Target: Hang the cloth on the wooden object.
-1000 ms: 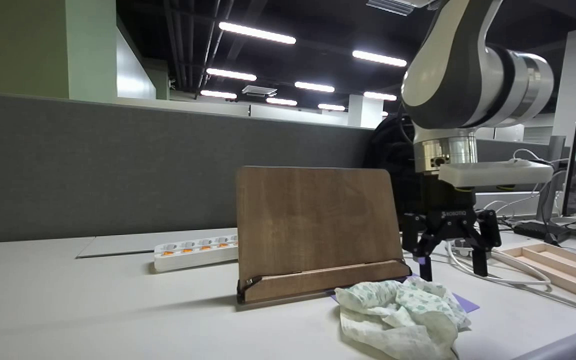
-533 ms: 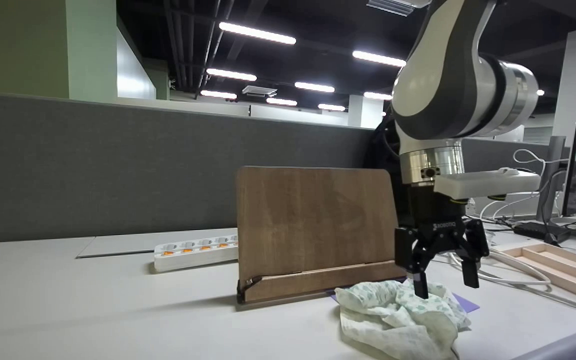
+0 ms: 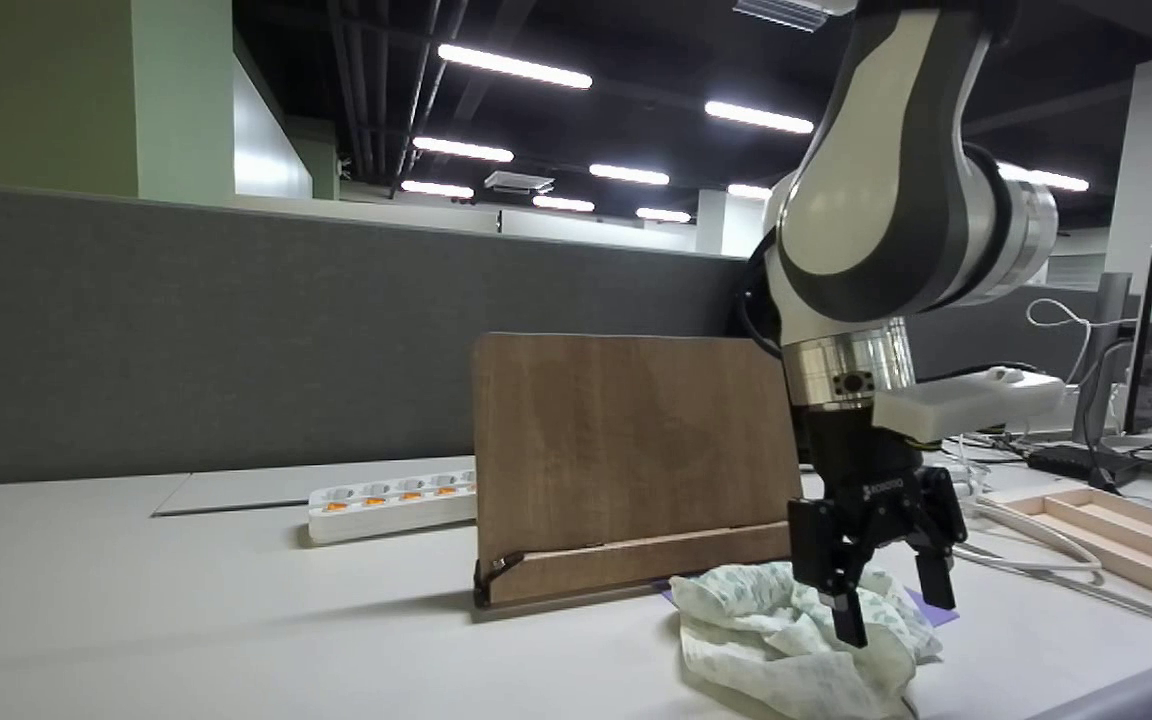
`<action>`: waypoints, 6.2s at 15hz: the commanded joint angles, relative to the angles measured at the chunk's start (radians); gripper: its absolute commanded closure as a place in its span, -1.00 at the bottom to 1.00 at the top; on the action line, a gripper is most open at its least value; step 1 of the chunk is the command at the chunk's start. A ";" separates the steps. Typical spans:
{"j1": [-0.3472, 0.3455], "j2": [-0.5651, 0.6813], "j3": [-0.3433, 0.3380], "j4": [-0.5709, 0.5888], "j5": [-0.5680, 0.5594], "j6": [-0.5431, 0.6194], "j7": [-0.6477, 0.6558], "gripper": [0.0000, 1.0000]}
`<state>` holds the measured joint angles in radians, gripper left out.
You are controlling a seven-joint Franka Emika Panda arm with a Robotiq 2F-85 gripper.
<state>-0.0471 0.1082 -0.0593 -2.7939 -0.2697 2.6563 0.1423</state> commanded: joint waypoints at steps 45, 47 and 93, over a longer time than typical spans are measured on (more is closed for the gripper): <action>0.076 -0.156 0.130 0.531 0.057 -0.237 0.184 0.99; 0.072 -0.148 0.134 0.545 0.032 -0.203 0.252 0.99; 0.069 0.019 0.042 0.684 -0.335 0.031 0.715 -0.76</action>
<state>0.0113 0.1192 -0.0112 -2.1390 -0.5755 2.7124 0.8001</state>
